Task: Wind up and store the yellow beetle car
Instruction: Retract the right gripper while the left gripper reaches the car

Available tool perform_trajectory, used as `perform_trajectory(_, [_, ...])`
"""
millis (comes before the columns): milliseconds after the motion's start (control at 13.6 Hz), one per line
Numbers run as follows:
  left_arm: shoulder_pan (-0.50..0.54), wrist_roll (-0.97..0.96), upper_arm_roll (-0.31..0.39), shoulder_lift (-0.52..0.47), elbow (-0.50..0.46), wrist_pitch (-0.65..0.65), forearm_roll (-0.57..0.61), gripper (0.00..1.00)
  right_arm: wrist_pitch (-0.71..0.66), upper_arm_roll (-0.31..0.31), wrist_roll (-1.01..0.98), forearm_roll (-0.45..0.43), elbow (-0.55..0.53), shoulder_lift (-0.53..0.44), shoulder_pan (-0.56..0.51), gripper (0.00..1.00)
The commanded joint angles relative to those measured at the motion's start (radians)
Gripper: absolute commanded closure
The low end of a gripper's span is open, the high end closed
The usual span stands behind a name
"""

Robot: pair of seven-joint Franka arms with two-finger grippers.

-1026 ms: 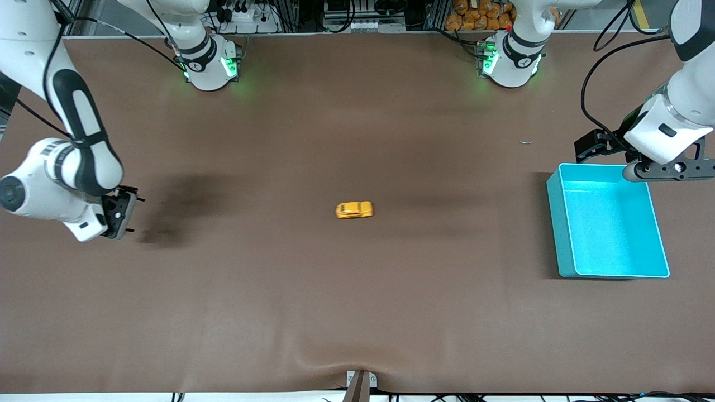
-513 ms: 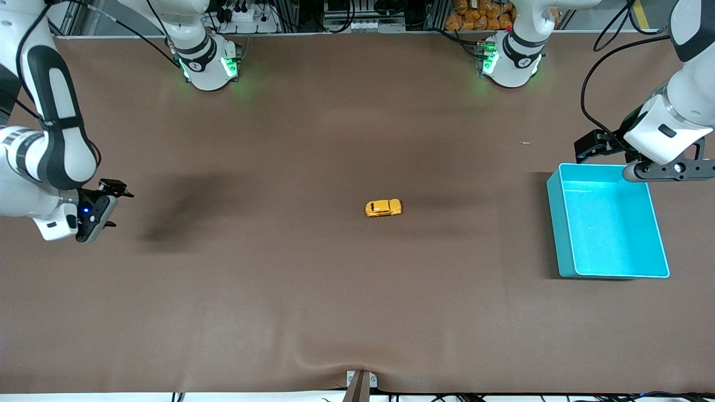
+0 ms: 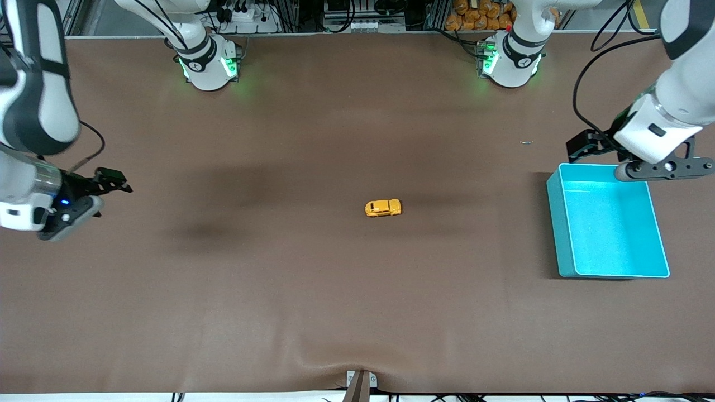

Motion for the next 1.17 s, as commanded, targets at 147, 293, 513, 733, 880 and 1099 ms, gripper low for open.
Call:
perform_trajectory(147, [-0.148,-0.379,-0.075,0.129,0.112,0.047,-0.006,0.0,-0.215,-0.004,0.242,-0.041,0.219,0.011,0.025,0.0])
perform_trajectory(293, [-0.239,-0.523,-0.075,0.241,0.189,0.088,0.0,0.0,-0.256,-0.005,0.262,-0.064,0.265,0.009,0.029,0.0])
perform_trajectory(513, [-0.308,-0.704,-0.072,0.392,0.192,0.283,0.011,0.0,-0.315,-0.007,0.363,-0.045,0.31,-0.02,0.017,0.0])
perform_trajectory(733, [-0.34,-0.817,-0.067,0.433,0.194,0.313,0.022,0.0,-0.292,-0.004,0.506,-0.058,0.257,-0.11,0.046,0.0])
perform_trajectory(880, [-0.418,-0.829,-0.067,0.481,0.192,0.314,0.112,0.0,-0.19,-0.005,0.506,-0.058,0.136,-0.193,0.043,0.0])
perform_trajectory(1099, [-0.471,-0.973,-0.062,0.521,0.191,0.314,0.186,0.0,-0.076,-0.004,0.518,-0.058,0.002,-0.261,0.049,0.0])
